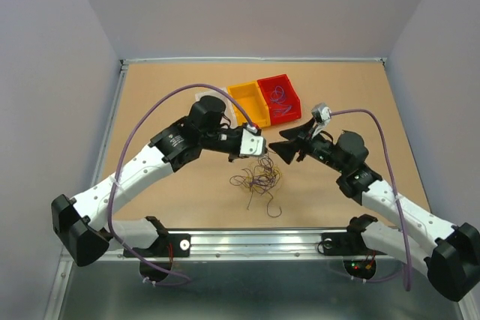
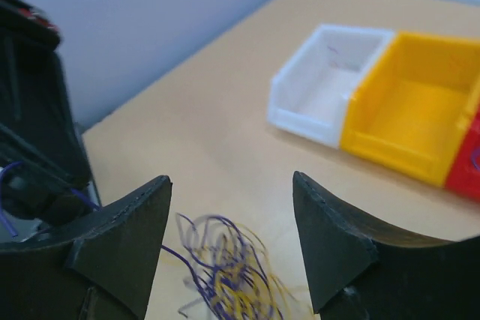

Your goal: Untangle the cables

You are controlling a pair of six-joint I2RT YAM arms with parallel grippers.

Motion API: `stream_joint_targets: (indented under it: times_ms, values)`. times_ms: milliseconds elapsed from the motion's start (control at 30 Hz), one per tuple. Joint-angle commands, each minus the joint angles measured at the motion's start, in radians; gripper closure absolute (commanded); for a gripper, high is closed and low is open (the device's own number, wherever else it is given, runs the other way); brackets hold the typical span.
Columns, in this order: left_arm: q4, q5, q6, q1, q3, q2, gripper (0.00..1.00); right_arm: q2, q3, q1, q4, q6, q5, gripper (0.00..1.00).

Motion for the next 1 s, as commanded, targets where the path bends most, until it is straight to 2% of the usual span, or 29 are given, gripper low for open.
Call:
stream_joint_targets:
  times_ms: [0,67,133,267,300,367,500,567,600,633,733,800,867,900,967]
  values:
    - [-0.034,0.012,-0.086,-0.051,0.154,0.010,1.00,-0.021,-0.061,-0.003,0.357,0.006,-0.260,0.28]
    - [-0.037,-0.026,-0.115,-0.066,0.236,0.025,1.00,0.023,-0.087,0.000,0.519,0.045,-0.352,0.29]
    - [-0.044,-0.046,-0.136,-0.072,0.295,0.042,1.00,0.066,-0.082,0.010,0.547,0.065,-0.395,0.29]
    - [-0.073,-0.118,-0.208,-0.094,0.472,0.103,1.00,0.178,-0.050,0.040,0.543,0.057,-0.377,0.34]
    - [-0.077,-0.178,-0.240,-0.104,0.558,0.112,1.00,0.221,-0.035,0.062,0.542,0.056,-0.371,0.40]
    - [-0.083,-0.261,-0.283,-0.109,0.656,0.137,1.00,0.264,-0.022,0.077,0.540,0.051,-0.362,0.44]
    - [-0.105,-0.399,-0.342,-0.109,1.002,0.154,1.00,0.366,0.002,0.128,0.540,0.033,-0.311,0.53]
    - [-0.081,-0.456,-0.365,-0.109,1.115,0.151,1.00,0.405,0.011,0.142,0.540,0.028,-0.288,0.56]
    - [-0.026,-0.541,-0.377,-0.109,1.205,0.146,1.00,0.422,0.014,0.154,0.540,0.027,-0.273,0.60]
    - [0.016,-0.586,-0.392,-0.111,1.229,0.137,1.00,0.463,0.019,0.158,0.540,0.028,-0.255,0.62]
    - [0.165,-0.798,-0.409,-0.105,1.241,0.080,1.00,0.544,0.043,0.166,0.542,0.051,-0.192,0.70]
    - [0.209,-0.915,-0.400,-0.092,1.220,0.060,1.00,0.572,0.060,0.168,0.542,0.080,-0.170,0.75]
    - [0.251,-0.930,-0.371,-0.092,1.112,0.021,1.00,0.571,0.059,0.168,0.542,0.082,-0.153,0.76]
    - [0.298,-0.925,-0.350,-0.092,0.968,-0.033,1.00,0.544,0.050,0.168,0.538,0.082,-0.130,0.77]
    - [0.375,-0.927,-0.339,-0.092,0.822,-0.102,1.00,0.494,0.025,0.168,0.531,0.068,-0.063,0.77]
